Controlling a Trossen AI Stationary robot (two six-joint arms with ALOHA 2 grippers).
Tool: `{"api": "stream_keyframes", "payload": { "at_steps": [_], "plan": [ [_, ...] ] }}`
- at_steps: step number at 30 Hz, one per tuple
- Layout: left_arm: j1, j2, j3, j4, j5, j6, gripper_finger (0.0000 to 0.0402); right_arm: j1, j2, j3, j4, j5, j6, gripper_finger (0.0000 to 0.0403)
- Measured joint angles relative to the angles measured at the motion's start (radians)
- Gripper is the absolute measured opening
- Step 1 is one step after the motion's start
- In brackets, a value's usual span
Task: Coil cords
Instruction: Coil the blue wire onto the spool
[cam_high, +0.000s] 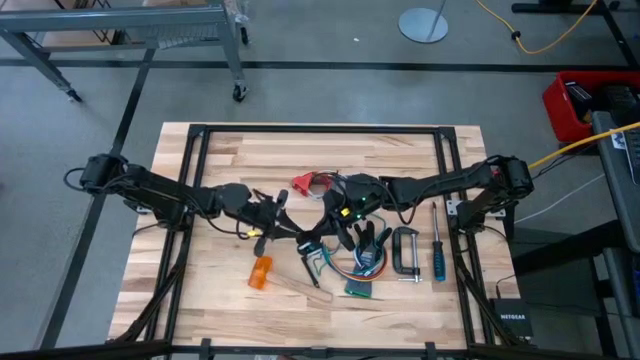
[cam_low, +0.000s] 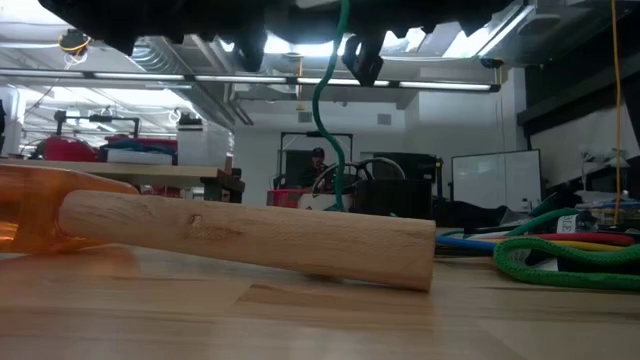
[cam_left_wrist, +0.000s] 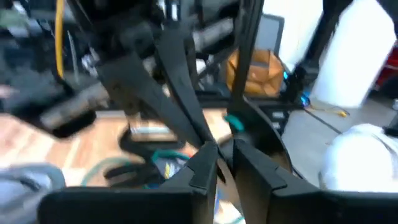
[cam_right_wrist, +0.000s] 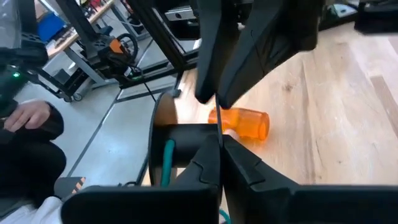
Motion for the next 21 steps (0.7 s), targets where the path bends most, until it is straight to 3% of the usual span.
{"api": "stream_keyframes", "payload": {
  "at_steps": [9,21],
  "plan": [
    [0.003,-0.111,0.002,0.038,-0.110,0.050,0.0087,-0.066,-0.046,0.001,0.005,0.001,-0.034,0.0002],
    [0.000,-0.189,0.002,-0.003,-0.120,0.076,0.0078,-0.129,-0.229,0.000,0.102,0.091,-0.187,0.0001]
  ]
}}
